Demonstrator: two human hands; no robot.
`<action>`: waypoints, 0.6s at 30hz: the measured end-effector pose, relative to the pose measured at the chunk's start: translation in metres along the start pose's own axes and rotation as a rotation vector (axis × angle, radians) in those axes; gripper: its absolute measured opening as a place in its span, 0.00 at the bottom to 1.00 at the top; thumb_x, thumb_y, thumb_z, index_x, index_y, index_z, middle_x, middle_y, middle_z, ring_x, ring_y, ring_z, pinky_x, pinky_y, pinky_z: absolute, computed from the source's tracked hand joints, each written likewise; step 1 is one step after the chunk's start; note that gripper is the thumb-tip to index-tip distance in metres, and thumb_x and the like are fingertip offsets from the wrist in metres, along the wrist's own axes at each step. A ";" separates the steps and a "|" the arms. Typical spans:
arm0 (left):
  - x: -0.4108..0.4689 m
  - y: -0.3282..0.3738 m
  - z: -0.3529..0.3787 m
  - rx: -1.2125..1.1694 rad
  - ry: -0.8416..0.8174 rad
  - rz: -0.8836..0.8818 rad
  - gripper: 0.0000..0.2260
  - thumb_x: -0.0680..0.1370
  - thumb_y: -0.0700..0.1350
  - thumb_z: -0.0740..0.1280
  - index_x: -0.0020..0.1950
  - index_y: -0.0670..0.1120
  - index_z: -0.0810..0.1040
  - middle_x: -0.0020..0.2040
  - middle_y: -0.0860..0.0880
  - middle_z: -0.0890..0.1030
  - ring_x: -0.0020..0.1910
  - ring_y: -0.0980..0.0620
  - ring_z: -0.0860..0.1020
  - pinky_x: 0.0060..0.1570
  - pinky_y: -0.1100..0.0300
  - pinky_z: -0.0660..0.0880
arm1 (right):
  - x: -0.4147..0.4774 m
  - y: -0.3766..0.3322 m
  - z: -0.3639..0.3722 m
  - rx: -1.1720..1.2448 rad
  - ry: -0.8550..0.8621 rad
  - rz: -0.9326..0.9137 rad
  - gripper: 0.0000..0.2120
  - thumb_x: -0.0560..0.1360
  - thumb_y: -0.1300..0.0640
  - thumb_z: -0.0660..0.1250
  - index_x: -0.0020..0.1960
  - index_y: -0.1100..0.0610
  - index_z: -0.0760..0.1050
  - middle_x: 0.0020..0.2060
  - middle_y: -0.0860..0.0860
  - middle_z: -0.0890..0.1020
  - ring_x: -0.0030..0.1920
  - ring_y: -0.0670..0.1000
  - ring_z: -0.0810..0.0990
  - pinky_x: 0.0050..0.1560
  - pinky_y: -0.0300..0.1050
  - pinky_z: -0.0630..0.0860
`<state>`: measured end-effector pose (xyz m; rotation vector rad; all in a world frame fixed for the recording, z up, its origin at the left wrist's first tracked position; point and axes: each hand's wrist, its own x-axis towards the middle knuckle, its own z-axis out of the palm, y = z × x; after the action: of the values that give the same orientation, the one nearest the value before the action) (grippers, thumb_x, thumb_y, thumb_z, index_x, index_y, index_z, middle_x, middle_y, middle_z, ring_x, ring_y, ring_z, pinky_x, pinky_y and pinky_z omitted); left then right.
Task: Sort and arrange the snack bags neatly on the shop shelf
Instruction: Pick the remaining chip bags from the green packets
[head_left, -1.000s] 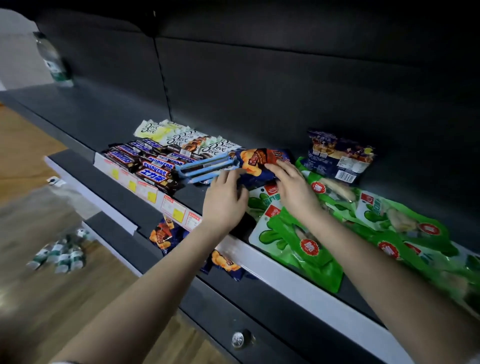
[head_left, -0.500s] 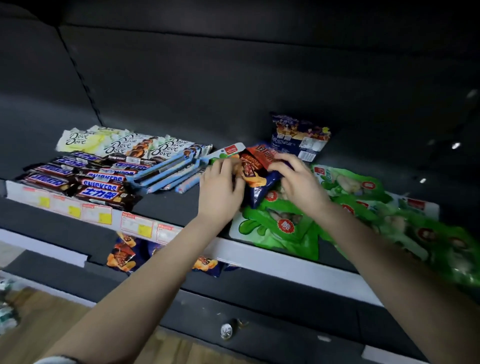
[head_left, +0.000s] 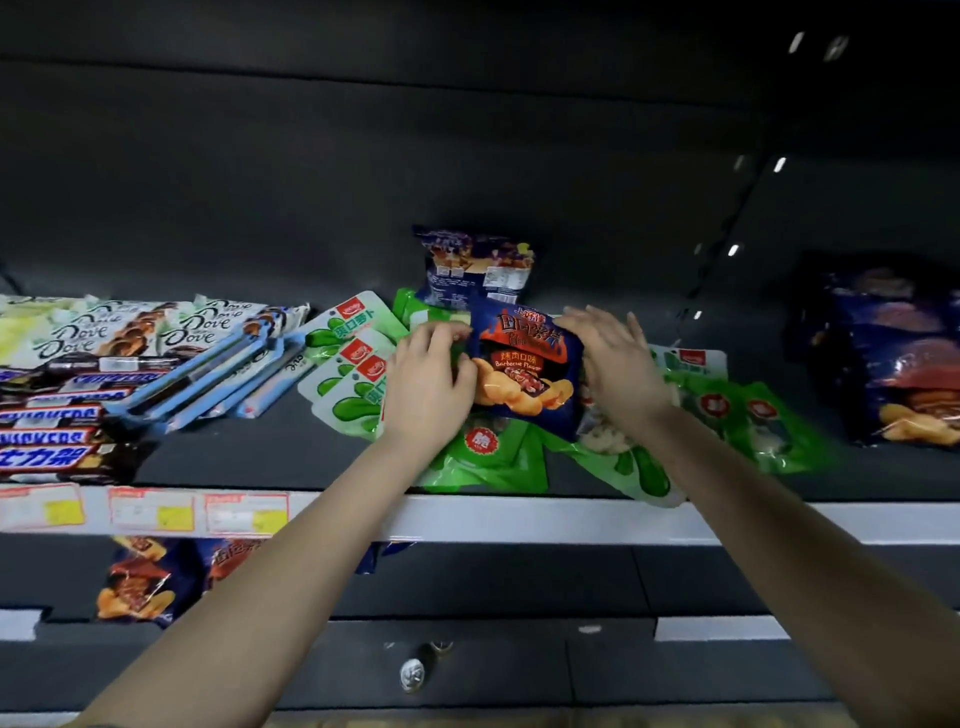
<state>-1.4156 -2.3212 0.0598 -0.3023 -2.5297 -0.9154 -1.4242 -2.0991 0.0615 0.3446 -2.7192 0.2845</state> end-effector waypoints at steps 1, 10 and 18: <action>0.000 0.002 0.003 -0.007 -0.009 0.000 0.14 0.77 0.43 0.61 0.62 0.45 0.73 0.61 0.45 0.74 0.60 0.43 0.71 0.61 0.49 0.66 | -0.002 0.003 0.000 -0.003 -0.023 0.034 0.42 0.68 0.76 0.62 0.74 0.48 0.58 0.73 0.47 0.63 0.74 0.49 0.56 0.74 0.53 0.41; -0.007 -0.005 0.023 -0.020 -0.054 -0.020 0.14 0.79 0.45 0.58 0.64 0.46 0.71 0.61 0.45 0.75 0.59 0.43 0.71 0.60 0.48 0.67 | -0.003 -0.025 -0.009 0.208 0.117 -0.008 0.29 0.79 0.44 0.55 0.76 0.56 0.55 0.73 0.52 0.63 0.73 0.47 0.57 0.74 0.50 0.48; -0.009 -0.005 0.023 0.004 -0.059 -0.025 0.13 0.80 0.45 0.57 0.64 0.46 0.71 0.60 0.46 0.76 0.59 0.44 0.71 0.60 0.49 0.66 | -0.007 -0.048 0.026 0.009 -0.046 0.026 0.47 0.70 0.31 0.59 0.77 0.57 0.48 0.76 0.55 0.55 0.75 0.57 0.52 0.74 0.54 0.45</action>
<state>-1.4170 -2.3103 0.0374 -0.3013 -2.5942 -0.9231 -1.4138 -2.1494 0.0423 0.3224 -2.7698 0.2992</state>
